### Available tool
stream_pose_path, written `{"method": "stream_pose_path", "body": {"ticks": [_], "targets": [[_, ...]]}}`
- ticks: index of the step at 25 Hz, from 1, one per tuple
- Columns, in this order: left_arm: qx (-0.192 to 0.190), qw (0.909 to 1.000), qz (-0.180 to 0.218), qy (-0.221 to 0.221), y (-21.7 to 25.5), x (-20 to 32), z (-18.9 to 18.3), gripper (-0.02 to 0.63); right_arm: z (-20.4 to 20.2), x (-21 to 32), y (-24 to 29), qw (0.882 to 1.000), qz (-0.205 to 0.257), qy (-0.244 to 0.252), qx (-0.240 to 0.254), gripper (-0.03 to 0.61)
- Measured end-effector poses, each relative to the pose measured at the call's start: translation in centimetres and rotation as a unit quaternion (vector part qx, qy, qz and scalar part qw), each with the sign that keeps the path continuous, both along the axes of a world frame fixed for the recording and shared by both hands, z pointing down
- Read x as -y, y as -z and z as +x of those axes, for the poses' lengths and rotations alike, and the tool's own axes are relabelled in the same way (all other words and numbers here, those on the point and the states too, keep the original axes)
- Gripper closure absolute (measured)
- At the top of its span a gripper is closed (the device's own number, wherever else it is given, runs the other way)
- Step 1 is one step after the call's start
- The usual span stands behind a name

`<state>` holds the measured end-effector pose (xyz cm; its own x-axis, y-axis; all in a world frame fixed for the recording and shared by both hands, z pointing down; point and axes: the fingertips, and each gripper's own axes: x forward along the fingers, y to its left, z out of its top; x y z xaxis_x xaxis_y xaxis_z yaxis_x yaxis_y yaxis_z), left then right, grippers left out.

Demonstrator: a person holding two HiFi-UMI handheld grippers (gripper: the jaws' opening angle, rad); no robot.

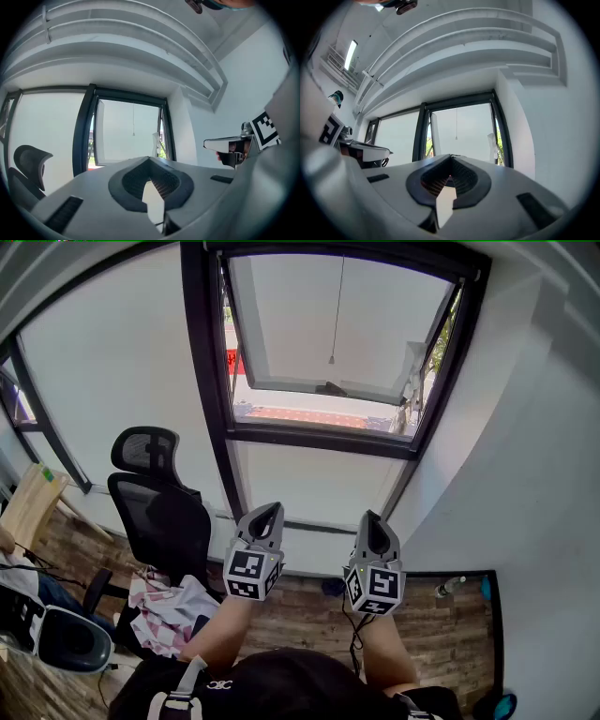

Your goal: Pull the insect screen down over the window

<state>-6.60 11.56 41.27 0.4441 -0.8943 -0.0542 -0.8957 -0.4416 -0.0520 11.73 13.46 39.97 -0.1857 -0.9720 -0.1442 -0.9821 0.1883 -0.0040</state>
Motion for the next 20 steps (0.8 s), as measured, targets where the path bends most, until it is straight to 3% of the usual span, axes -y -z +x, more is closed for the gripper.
{"method": "stream_pose_path", "body": {"ticks": [15,20], "targets": [[-0.007,0.9999,-0.011,0.006,-0.7,-0.6,0.1,0.609,-1.4,-0.6,-1.0,0.999,-0.007,0.028,-0.015,0.574],[-0.009,0.9999,-0.011,0.0,-0.8,-0.6,-0.1,0.609,-2.6,-0.8,-1.3,0.999,-0.005,0.029,-0.043,0.574]]}}
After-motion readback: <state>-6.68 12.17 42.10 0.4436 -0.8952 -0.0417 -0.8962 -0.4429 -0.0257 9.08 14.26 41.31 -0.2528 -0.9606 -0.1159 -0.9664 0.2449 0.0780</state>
